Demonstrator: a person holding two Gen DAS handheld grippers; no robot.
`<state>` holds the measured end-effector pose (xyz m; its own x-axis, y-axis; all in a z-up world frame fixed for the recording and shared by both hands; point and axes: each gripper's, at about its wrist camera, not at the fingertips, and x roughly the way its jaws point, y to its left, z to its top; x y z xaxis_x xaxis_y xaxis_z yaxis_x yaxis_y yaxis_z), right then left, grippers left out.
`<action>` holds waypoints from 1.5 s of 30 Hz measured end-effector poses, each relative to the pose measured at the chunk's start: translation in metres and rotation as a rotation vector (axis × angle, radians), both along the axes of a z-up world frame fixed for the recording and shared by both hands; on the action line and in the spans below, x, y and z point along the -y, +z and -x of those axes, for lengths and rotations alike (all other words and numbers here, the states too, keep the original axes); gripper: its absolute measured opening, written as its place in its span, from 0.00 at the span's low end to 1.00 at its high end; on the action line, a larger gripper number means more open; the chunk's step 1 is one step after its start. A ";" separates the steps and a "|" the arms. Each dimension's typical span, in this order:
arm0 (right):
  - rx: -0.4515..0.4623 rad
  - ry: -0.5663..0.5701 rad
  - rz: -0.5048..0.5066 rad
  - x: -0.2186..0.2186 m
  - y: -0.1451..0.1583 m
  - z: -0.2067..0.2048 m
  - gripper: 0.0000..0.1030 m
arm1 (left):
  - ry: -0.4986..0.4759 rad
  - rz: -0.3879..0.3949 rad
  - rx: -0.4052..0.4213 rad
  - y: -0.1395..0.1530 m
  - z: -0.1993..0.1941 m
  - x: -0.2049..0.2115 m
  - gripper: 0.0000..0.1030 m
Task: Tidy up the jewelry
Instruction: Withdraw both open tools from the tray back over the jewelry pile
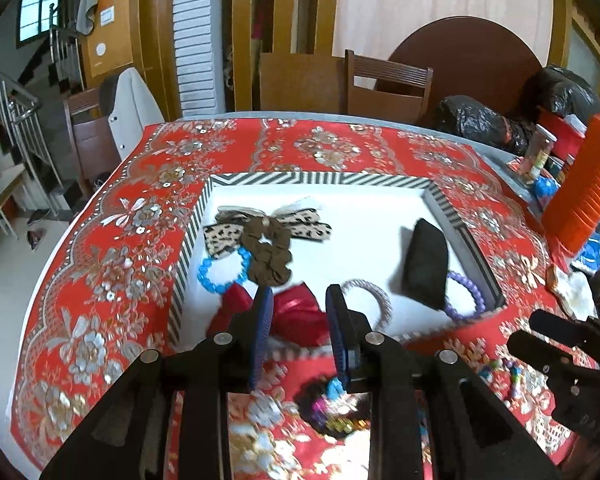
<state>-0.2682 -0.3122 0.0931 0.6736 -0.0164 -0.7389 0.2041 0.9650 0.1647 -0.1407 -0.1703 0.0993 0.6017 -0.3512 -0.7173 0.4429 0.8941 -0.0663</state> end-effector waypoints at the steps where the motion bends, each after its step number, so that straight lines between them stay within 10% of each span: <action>1: 0.008 -0.008 -0.002 0.001 0.001 0.005 0.48 | -0.002 0.003 -0.002 0.000 0.004 0.001 0.22; 19: 0.023 0.011 0.003 -0.006 0.004 0.026 0.51 | -0.004 -0.014 0.006 0.001 0.036 0.000 0.22; 36: 0.003 0.011 -0.018 0.007 0.002 0.030 0.51 | -0.014 0.097 -0.237 -0.028 0.019 -0.043 0.22; 45: -0.031 0.073 -0.048 -0.002 -0.013 0.014 0.51 | -0.027 0.066 -0.233 -0.035 0.022 -0.038 0.22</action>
<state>-0.2821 -0.3097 0.0797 0.6486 0.0679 -0.7581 0.1395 0.9685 0.2062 -0.1626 -0.1319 0.0639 0.4126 -0.4156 -0.8106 0.4320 0.8727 -0.2275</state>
